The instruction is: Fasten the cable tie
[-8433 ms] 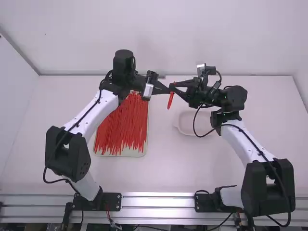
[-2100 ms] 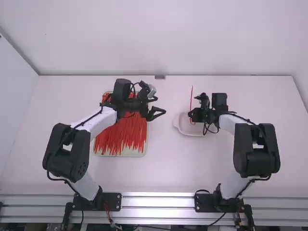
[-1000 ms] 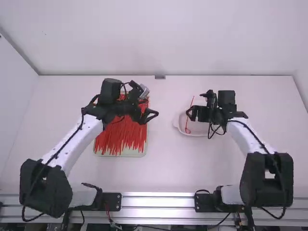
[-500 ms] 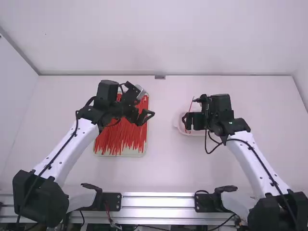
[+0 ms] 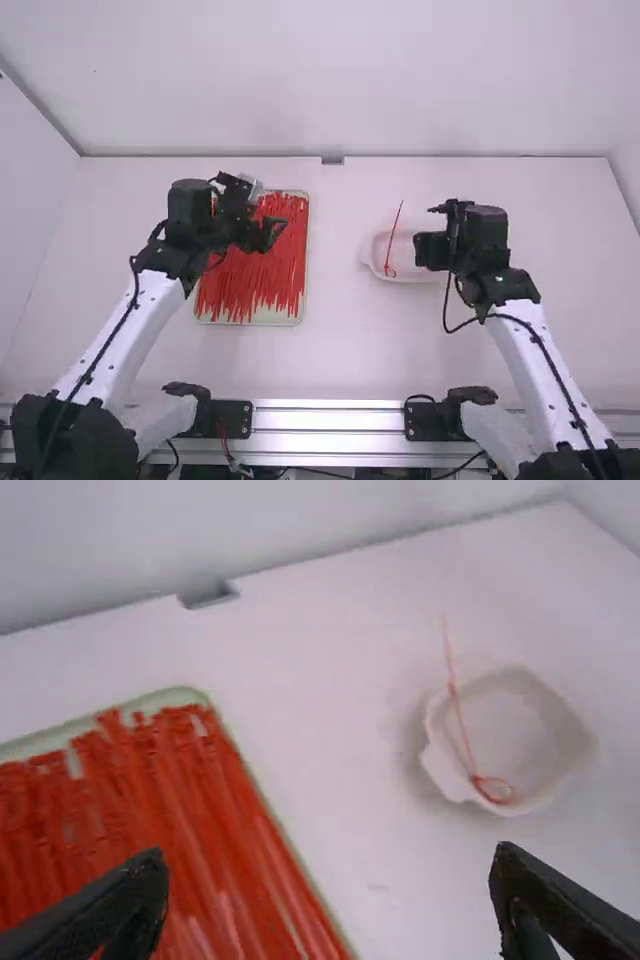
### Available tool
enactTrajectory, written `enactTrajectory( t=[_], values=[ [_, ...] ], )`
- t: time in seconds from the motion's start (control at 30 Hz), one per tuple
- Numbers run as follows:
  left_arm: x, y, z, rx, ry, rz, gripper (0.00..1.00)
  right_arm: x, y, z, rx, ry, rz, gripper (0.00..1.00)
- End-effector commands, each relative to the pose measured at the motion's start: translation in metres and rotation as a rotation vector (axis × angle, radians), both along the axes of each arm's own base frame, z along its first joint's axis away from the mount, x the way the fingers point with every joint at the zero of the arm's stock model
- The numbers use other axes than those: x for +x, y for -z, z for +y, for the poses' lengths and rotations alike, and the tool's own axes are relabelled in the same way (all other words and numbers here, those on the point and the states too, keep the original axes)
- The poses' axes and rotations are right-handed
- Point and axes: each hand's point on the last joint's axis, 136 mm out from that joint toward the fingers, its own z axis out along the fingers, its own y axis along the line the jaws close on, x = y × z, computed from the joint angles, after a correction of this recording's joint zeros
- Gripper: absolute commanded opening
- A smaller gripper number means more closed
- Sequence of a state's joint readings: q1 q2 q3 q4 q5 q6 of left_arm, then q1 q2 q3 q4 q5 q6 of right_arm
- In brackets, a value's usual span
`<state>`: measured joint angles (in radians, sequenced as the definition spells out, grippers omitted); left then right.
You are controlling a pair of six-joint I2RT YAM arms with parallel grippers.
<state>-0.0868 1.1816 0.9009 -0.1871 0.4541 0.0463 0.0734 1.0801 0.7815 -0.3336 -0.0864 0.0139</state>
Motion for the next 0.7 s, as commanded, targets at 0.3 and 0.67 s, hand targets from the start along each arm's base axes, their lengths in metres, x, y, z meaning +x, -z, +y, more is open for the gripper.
enactTrajectory(
  t=[0.3, 0.67],
  values=[
    [-0.015, -0.007, 0.073, 0.07, -0.337, -0.19, 0.6, -0.018, -0.009, -0.039, -0.053, 0.135, -0.231, 0.59],
    [-0.061, 0.041, 0.107, 0.158, -0.512, -0.196, 0.34, -0.05, 0.019, -0.039, -0.046, 0.138, -0.341, 0.33]
  ],
)
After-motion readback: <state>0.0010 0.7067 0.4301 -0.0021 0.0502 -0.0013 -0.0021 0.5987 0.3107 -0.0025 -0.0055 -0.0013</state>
